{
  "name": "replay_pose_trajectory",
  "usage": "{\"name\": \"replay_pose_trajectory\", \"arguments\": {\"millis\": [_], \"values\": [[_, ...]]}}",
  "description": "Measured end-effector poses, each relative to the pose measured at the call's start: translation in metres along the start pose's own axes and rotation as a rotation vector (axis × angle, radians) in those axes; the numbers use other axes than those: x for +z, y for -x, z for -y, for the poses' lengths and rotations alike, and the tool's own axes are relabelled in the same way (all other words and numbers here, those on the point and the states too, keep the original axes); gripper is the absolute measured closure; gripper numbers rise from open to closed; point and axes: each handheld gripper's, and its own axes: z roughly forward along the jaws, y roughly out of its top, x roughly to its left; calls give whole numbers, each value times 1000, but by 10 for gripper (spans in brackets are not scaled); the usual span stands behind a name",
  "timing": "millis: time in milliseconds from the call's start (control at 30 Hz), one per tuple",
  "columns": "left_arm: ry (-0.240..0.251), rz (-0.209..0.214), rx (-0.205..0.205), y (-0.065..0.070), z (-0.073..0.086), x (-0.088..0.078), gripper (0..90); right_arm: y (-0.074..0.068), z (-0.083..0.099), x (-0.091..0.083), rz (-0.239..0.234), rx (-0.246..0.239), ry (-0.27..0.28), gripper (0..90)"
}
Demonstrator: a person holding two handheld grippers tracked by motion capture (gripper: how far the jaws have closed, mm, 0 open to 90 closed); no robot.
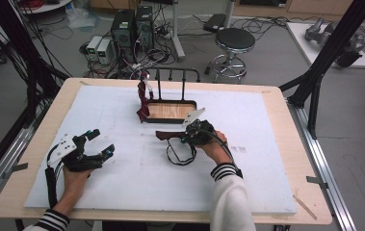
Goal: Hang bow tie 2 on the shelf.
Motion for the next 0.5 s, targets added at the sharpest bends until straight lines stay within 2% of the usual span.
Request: {"name": "replay_pose_trajectory", "arguments": {"millis": [100, 500], "values": [[1, 1, -3, 0, 0, 0, 122, 0, 0, -2, 6, 6, 10, 803], [0, -1, 0, 0, 0, 0, 122, 3, -2, -19, 36, 63, 126, 802]]}}
